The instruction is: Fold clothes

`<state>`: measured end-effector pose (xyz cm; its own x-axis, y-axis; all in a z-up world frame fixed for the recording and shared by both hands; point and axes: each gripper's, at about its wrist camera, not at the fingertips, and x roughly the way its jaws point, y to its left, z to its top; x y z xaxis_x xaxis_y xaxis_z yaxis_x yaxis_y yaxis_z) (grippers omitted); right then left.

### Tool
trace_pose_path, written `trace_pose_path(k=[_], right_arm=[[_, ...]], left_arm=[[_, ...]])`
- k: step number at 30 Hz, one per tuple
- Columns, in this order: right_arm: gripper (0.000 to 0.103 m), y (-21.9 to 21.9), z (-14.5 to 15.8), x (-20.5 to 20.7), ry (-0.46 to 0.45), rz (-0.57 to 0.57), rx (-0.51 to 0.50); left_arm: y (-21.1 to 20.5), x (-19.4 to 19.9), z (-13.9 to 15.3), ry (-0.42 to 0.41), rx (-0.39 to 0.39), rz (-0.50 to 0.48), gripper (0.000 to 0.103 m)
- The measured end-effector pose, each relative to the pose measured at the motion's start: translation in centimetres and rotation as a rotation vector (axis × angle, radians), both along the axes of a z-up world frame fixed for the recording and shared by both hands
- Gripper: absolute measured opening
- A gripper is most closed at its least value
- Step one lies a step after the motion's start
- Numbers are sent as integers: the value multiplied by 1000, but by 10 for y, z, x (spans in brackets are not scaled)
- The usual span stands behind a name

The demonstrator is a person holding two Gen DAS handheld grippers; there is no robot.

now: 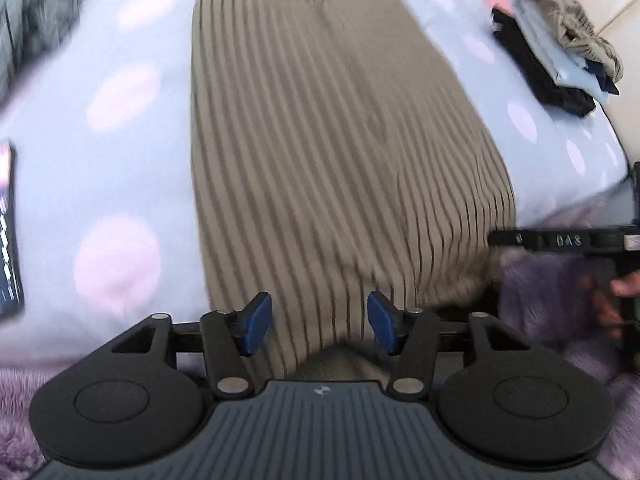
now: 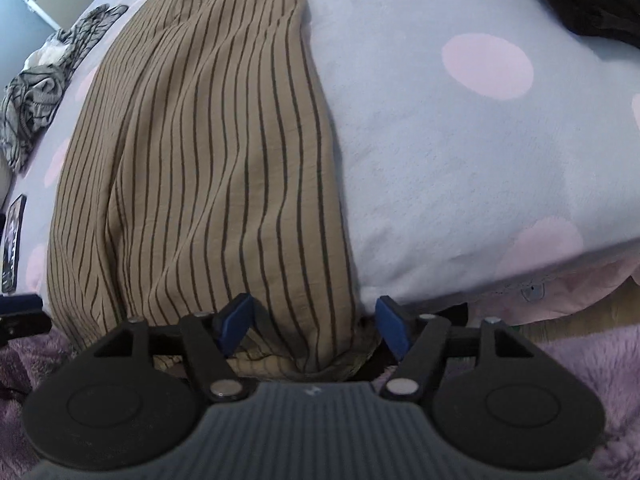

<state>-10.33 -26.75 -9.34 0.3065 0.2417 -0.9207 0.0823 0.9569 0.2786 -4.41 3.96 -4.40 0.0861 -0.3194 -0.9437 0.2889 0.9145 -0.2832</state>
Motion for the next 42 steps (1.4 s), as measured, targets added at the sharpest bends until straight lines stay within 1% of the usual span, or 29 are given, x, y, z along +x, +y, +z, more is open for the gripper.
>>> trace_pose_path(k=[1,3,4,7,9,12,17,18,20,22,23,24,26,28,29,31,32,33,35,39,42], right_arm=[[73,0,-1,0,7,4,10],[74,1,-3,1,10,13,17],[75,1,-4,2,10,17,18],[75,-1,-8,3,12,16,31],[75,-4,-11,5,17,12,46],[75,-6,-16,8,30,12,65],[75,-7,-23,12,37,22,86],[75,-7,-24,12,37,23,89],[75,-7,-26,13,38,27,97],[74,-6,-29,14,38,31,105],[73,-6,-29,14,38,37,107],[69,-5,-29,13,39,44,112],[59,-4,-30,13,50,59,139],[38,-2,-31,13,56,76,173],[34,-1,-30,13,57,86,177],[14,3,-26,12,57,107,178],[10,4,-23,11,56,116,182],[7,6,-20,12,54,126,196],[7,8,-12,13,50,148,227],[6,11,4,23,54,192,309],[6,4,20,30,59,194,401]], left_arm=[[6,3,-4,53,5,-3,55],[18,8,-15,132,0,1,55],[24,9,-22,159,-1,12,55],[34,11,-37,192,8,32,55],[34,11,-42,172,14,24,55],[34,9,-43,101,14,24,55],[30,11,-57,115,30,8,54],[30,12,-61,115,35,11,52],[27,13,-69,110,55,25,43],[23,12,-71,97,78,17,39],[21,10,-71,90,85,3,31],[20,9,-70,84,87,-6,26],[22,8,-68,84,74,-2,15],[24,7,-65,84,62,-1,7],[24,6,-64,84,56,-2,4],[24,3,-58,77,49,-11,2],[24,2,-54,72,46,-17,1],[24,1,-49,68,39,-25,1],[24,-1,-40,67,6,-38,0],[26,3,-19,71,-96,-45,0],[27,9,-4,69,-171,-54,0]])
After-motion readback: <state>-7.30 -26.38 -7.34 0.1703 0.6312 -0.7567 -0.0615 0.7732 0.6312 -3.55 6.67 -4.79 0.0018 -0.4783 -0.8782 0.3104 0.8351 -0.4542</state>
